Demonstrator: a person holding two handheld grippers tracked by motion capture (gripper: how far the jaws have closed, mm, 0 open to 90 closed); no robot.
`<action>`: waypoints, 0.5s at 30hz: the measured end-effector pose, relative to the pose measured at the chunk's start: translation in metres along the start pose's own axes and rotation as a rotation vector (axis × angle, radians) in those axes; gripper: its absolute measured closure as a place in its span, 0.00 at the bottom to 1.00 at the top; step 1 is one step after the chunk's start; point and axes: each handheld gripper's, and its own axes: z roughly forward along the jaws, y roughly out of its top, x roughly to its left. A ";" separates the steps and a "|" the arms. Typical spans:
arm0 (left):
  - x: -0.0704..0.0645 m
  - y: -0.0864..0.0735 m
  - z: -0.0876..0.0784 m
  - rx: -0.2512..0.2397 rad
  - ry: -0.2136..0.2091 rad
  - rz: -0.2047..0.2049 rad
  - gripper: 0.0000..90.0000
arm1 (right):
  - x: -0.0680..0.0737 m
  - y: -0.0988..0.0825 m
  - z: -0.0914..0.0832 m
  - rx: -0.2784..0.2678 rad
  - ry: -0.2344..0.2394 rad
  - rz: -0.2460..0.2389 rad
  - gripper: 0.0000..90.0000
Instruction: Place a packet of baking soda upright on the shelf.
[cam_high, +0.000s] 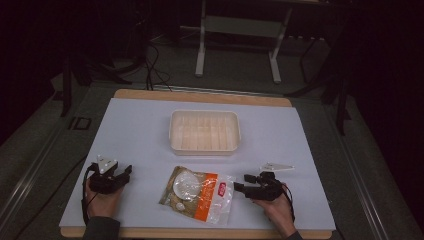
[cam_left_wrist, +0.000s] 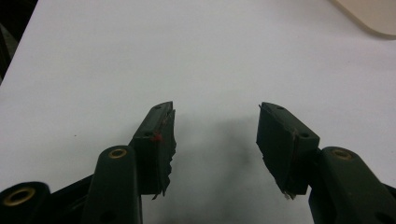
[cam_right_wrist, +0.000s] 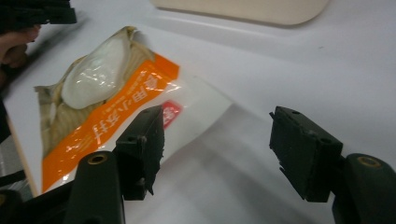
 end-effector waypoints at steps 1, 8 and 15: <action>0.000 0.000 0.000 0.000 -0.001 0.000 0.51 | 0.001 -0.001 0.001 0.003 0.008 0.004 0.39; 0.000 0.000 0.000 -0.003 0.001 0.001 0.51 | 0.011 -0.005 0.012 0.048 0.054 0.009 0.39; 0.000 0.000 0.000 -0.004 -0.001 0.001 0.50 | 0.021 -0.008 0.019 0.087 0.110 -0.015 0.49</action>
